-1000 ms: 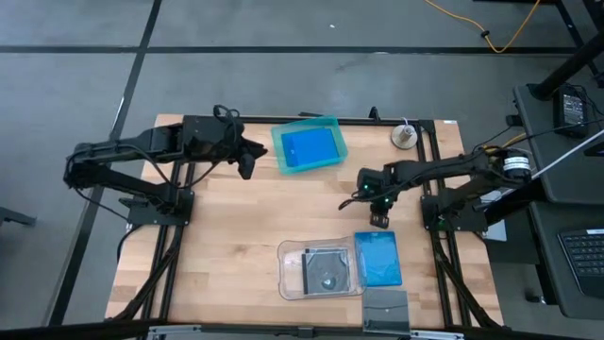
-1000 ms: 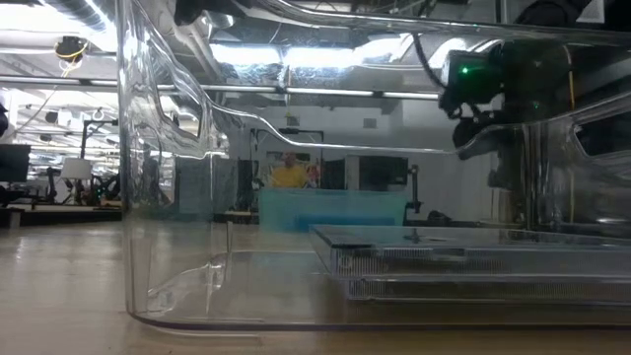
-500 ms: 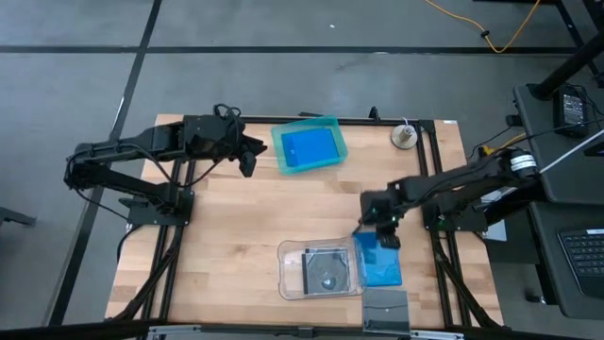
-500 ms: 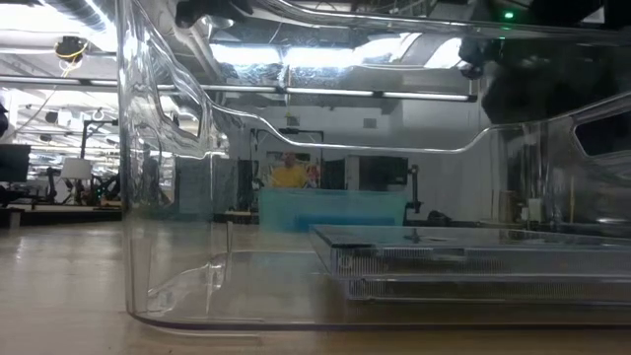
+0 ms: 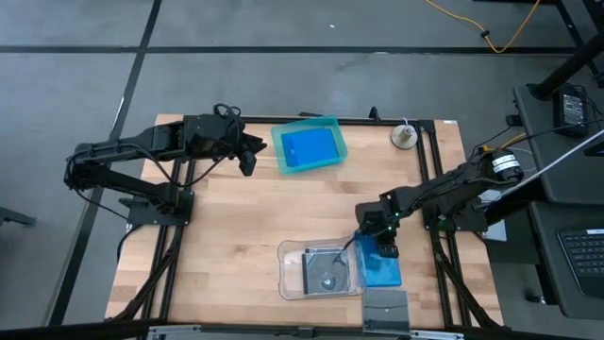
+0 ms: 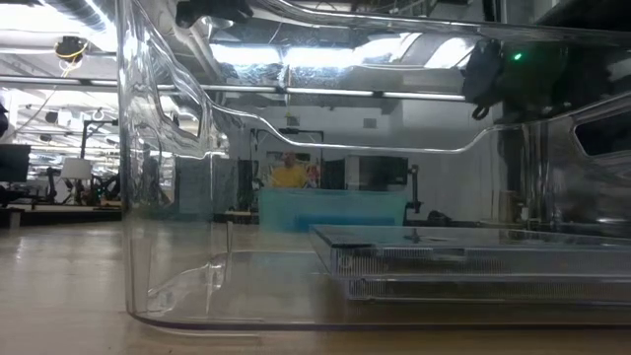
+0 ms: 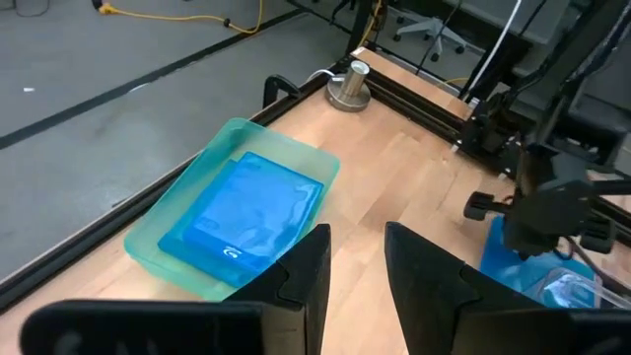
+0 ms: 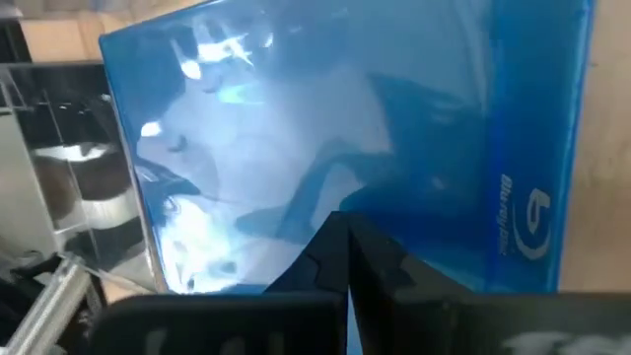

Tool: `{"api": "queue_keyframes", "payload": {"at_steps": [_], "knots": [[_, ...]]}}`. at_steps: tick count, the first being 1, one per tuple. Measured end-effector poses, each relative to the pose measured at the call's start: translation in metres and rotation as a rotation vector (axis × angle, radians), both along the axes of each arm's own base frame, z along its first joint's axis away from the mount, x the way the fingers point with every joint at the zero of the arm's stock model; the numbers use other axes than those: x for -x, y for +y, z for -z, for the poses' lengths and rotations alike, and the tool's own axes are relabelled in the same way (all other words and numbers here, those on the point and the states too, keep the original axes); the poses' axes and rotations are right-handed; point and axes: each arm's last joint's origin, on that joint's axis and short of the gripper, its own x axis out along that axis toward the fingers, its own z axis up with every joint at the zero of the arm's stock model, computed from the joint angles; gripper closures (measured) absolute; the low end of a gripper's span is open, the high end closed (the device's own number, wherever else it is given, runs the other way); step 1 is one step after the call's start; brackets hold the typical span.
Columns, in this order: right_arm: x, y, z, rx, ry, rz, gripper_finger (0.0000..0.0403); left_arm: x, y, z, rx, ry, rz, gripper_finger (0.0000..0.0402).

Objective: Pick & place jewel cases by type
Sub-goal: Put the blue CD case into the green bin

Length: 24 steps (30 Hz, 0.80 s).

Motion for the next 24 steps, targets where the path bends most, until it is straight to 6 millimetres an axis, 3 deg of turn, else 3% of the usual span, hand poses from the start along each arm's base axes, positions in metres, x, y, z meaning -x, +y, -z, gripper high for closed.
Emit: {"api": "queue_keyframes", "payload": {"at_steps": [18,24], "knots": [[-0.001,-0.086,0.007,0.025,-0.078,0.144,0.0400,0.000,0.000,0.000,0.035,-0.018,-0.021,0.0313],[-0.007,-0.118,-0.003,0.144,-0.136,0.188,0.0400,0.000,0.000,0.000,0.040,-0.021,-0.025,0.0313]]}}
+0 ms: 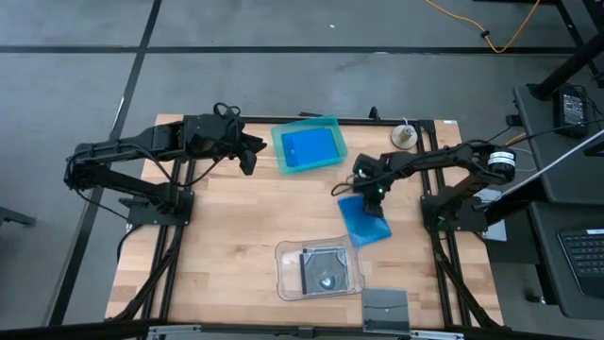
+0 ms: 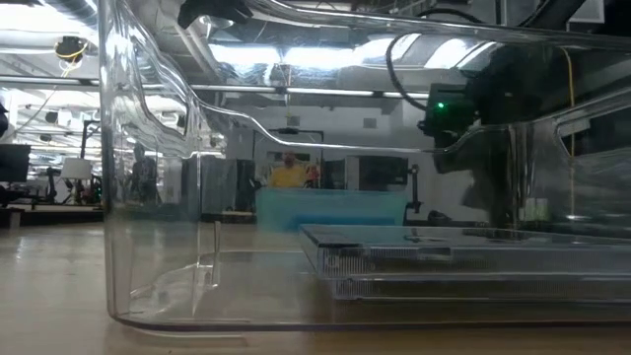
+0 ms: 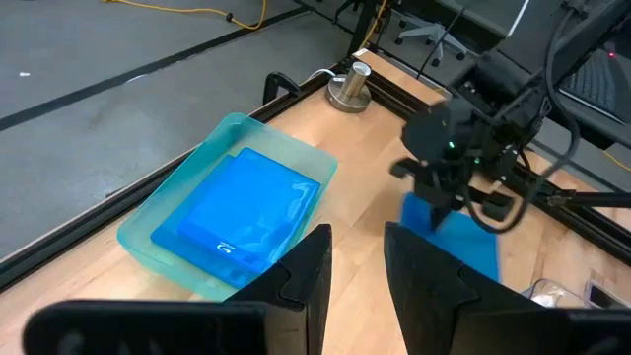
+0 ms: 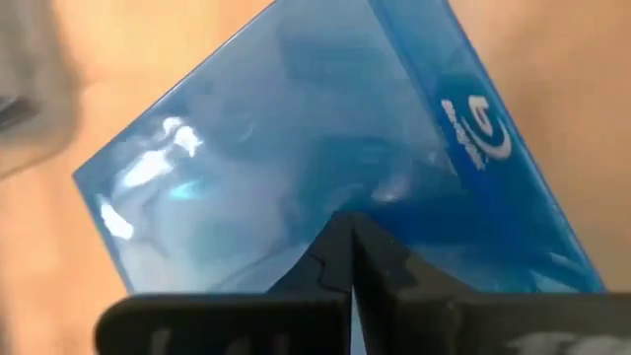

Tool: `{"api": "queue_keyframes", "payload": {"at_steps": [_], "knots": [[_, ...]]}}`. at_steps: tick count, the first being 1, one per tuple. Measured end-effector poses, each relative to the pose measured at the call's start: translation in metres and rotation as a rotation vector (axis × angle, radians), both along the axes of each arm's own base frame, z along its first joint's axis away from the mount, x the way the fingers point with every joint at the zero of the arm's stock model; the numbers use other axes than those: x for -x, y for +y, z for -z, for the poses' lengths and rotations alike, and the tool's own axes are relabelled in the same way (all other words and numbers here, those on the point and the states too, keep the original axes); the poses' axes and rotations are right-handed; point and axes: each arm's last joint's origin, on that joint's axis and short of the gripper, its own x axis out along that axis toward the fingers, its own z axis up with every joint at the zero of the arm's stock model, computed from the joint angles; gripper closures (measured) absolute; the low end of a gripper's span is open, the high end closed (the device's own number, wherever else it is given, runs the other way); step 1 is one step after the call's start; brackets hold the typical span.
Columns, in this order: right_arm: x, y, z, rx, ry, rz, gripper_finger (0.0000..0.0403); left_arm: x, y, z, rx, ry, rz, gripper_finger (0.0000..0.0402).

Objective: Pick & place jewel cases by type
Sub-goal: Put the blue CD case into the green bin

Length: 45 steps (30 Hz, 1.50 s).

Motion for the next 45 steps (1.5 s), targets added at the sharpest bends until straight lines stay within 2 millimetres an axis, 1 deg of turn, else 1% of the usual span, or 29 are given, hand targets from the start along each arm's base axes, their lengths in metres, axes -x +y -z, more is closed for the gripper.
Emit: {"api": "queue_keyframes", "payload": {"at_steps": [5,8,13,15,17,18,22,26,30,32,34,37,40,43,45], "knots": [[-0.020,-0.027,-0.014,0.146,-0.095,0.066,0.0400,-0.004,0.001,0.001,-0.007,-0.007,-0.012,0.0315],[-0.036,-0.035,-0.012,0.143,-0.122,0.109,0.0400,-0.008,0.002,0.001,-0.007,-0.012,-0.011,0.0316],[-0.069,-0.033,0.010,0.032,-0.150,0.082,0.0400,-0.010,0.002,0.002,-0.007,-0.015,-0.009,0.0316],[-0.085,-0.030,0.015,-0.005,-0.171,0.074,0.0400,-0.011,0.002,0.002,-0.007,-0.013,-0.009,0.0315],[-0.099,-0.028,0.016,-0.030,-0.196,0.068,0.0398,-0.011,0.002,0.002,-0.006,-0.012,-0.009,0.0315],[-0.107,-0.028,0.013,-0.032,-0.207,0.070,0.0397,-0.011,0.002,0.002,-0.007,-0.013,-0.009,0.0316],[-0.130,-0.031,-0.008,0.017,-0.268,0.064,0.0397,-0.011,0.002,0.002,-0.006,-0.013,-0.008,0.0316],[-0.148,-0.038,-0.039,0.053,-0.325,0.023,0.0398,-0.011,0.002,0.002,-0.006,-0.012,-0.007,0.0317],[-0.153,-0.040,-0.062,0.072,-0.281,-0.040,0.0397,-0.011,0.001,0.003,0.004,-0.011,0.023,0.0317],[-0.152,-0.041,-0.077,0.087,-0.264,-0.071,0.0397,-0.011,0.001,0.003,0.025,-0.017,0.018,0.0317],[-0.146,-0.040,-0.085,0.114,-0.209,-0.107,0.0397,-0.011,0.001,0.005,0.065,-0.010,-0.004,0.0318],[-0.130,-0.037,-0.087,0.134,-0.092,-0.142,0.0399,-0.012,0.000,0.014,0.122,0.046,-0.034,0.0318],[-0.111,-0.033,-0.089,0.154,-0.028,-0.158,0.0399,-0.017,-0.004,0.034,0.186,0.088,-0.049,0.0318],[-0.090,-0.033,-0.079,0.182,0.028,-0.142,0.0396,-0.023,-0.009,0.061,0.265,0.106,-0.049,0.0317],[-0.077,-0.037,-0.071,0.214,0.029,-0.116,0.0396,-0.027,-0.012,0.079,0.320,0.095,-0.038,0.0318]]}}
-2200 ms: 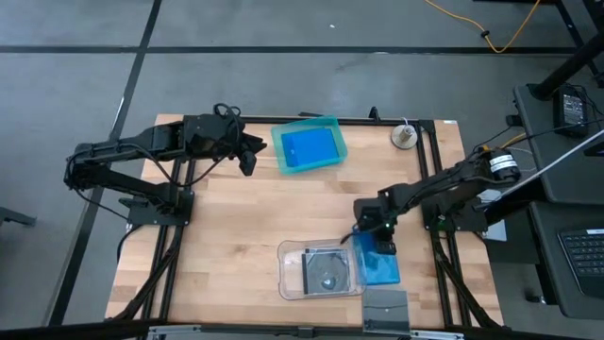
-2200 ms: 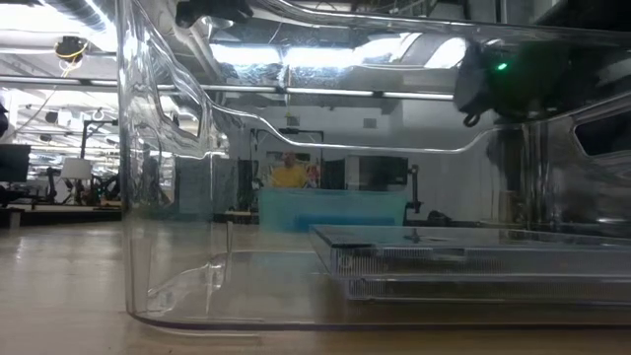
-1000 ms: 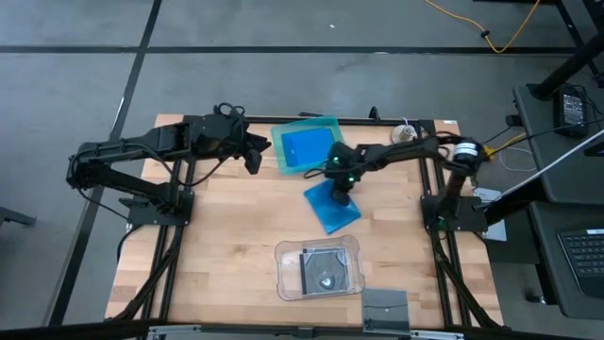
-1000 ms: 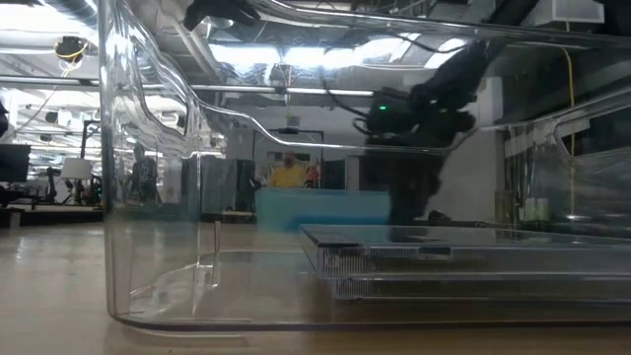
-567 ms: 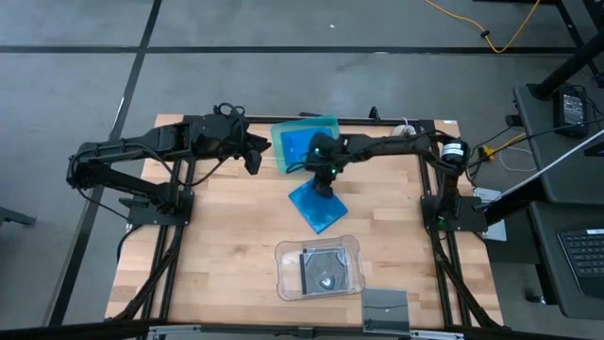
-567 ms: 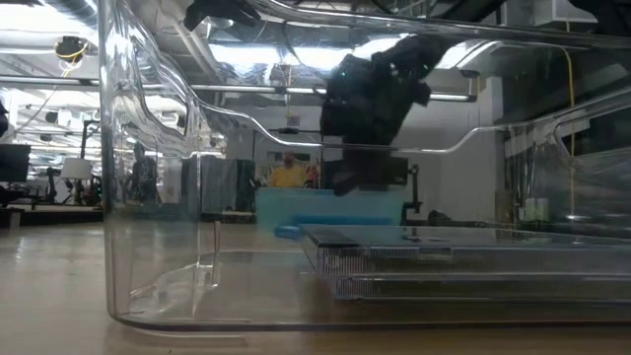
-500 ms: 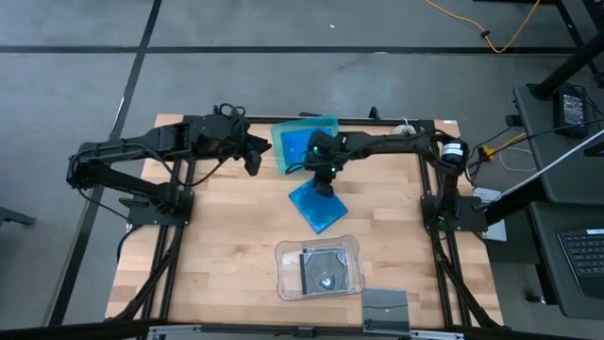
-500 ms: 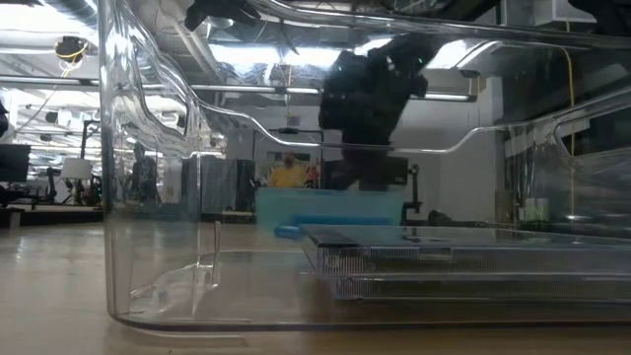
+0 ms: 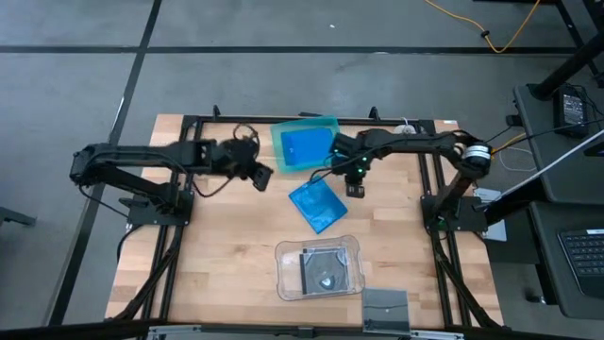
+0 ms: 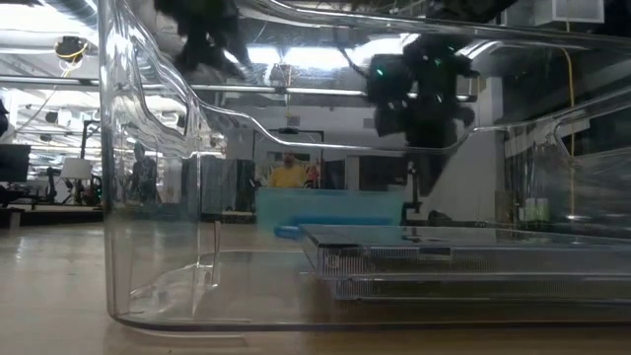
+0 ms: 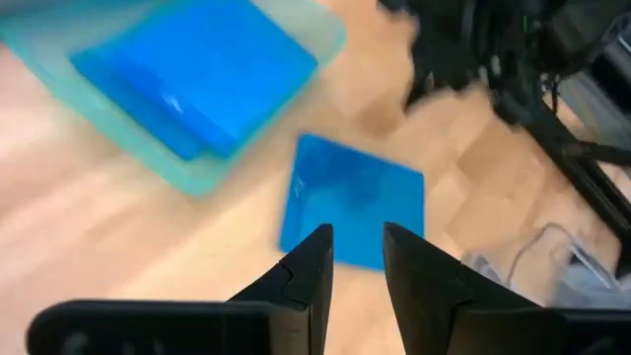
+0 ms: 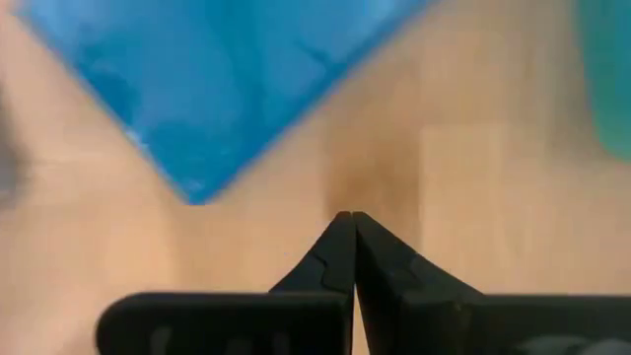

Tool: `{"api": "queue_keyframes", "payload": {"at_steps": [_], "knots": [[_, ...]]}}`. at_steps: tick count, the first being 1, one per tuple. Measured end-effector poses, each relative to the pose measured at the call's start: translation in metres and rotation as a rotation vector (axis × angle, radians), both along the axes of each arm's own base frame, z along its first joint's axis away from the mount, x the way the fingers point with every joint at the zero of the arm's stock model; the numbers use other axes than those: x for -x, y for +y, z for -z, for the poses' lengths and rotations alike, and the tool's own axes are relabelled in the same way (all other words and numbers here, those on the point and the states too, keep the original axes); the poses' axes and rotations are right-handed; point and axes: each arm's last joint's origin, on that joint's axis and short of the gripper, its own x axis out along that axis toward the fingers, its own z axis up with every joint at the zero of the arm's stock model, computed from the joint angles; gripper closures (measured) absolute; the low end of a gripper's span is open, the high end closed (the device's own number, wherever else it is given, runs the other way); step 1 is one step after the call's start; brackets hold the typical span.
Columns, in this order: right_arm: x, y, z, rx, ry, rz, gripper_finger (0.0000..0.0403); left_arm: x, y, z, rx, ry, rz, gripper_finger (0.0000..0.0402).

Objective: Pick & place jewel cases by type
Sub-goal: Put the blue CD case into the green bin

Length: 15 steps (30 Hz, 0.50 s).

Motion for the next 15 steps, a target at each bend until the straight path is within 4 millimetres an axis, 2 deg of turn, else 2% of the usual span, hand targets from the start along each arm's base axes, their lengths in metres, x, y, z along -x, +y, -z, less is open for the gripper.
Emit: {"api": "queue_keyframes", "payload": {"at_steps": [4,8,15], "knots": [[0.020,-0.006,0.031,0.008,0.007,0.044,0.0399,-0.008,-0.005,0.038,0.113,-0.047,0.013,0.0318],[0.031,-0.004,0.053,0.010,-0.011,0.051,0.0397,-0.014,-0.007,0.073,0.226,-0.087,-0.001,0.0317],[0.027,0.010,0.060,0.002,-0.077,0.005,0.0399,-0.027,-0.021,0.112,0.329,-0.122,0.023,0.0282]]}}
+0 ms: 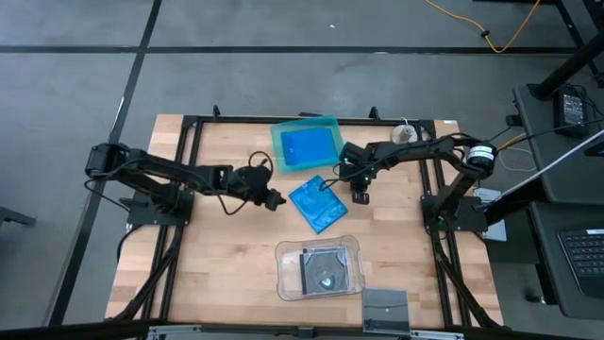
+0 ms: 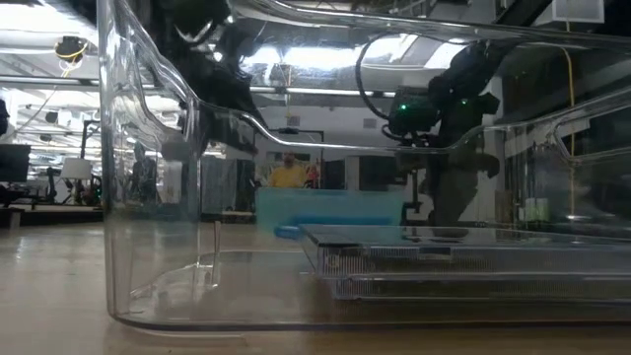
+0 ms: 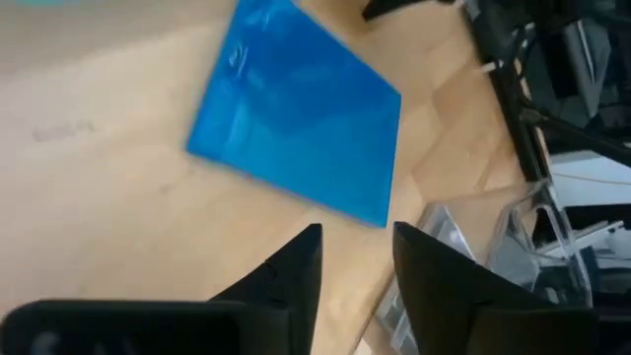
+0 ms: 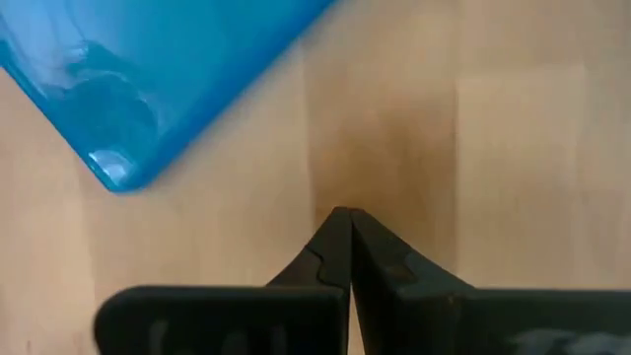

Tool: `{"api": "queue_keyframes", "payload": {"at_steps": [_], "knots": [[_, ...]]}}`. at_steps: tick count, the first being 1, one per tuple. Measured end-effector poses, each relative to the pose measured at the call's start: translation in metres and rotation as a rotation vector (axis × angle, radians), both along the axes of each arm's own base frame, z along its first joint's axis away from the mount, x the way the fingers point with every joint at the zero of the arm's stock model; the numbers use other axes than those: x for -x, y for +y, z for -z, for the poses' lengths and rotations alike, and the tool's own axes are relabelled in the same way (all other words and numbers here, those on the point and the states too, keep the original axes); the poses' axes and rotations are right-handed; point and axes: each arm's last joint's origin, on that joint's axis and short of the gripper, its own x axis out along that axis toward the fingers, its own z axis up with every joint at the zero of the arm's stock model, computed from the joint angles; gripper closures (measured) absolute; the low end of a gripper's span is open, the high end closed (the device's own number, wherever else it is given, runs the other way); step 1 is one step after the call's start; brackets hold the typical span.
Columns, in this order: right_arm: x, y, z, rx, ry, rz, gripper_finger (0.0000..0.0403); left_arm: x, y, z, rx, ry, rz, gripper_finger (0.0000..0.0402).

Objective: Pick & place jewel cases by type
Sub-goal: Put the blue CD case into the green bin

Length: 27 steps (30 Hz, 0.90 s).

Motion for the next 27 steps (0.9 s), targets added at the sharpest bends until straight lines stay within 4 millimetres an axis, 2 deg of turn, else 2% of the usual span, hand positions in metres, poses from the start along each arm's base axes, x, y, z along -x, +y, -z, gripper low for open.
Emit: {"api": "queue_keyframes", "payload": {"at_steps": [7,15,27], "knots": [[-0.021,0.013,-0.004,-0.092,-0.164,-0.053,0.0396,-0.018,-0.011,0.031,0.098,0.021,0.013,0.0230],[-0.034,0.030,0.015,-0.176,-0.167,-0.092,0.0397,-0.033,-0.015,0.049,0.169,-0.013,-0.004,0.0190],[-0.036,0.032,0.017,-0.197,-0.175,-0.073,0.0394,-0.026,-0.010,0.063,0.115,0.117,-0.065,0.0180]]}}
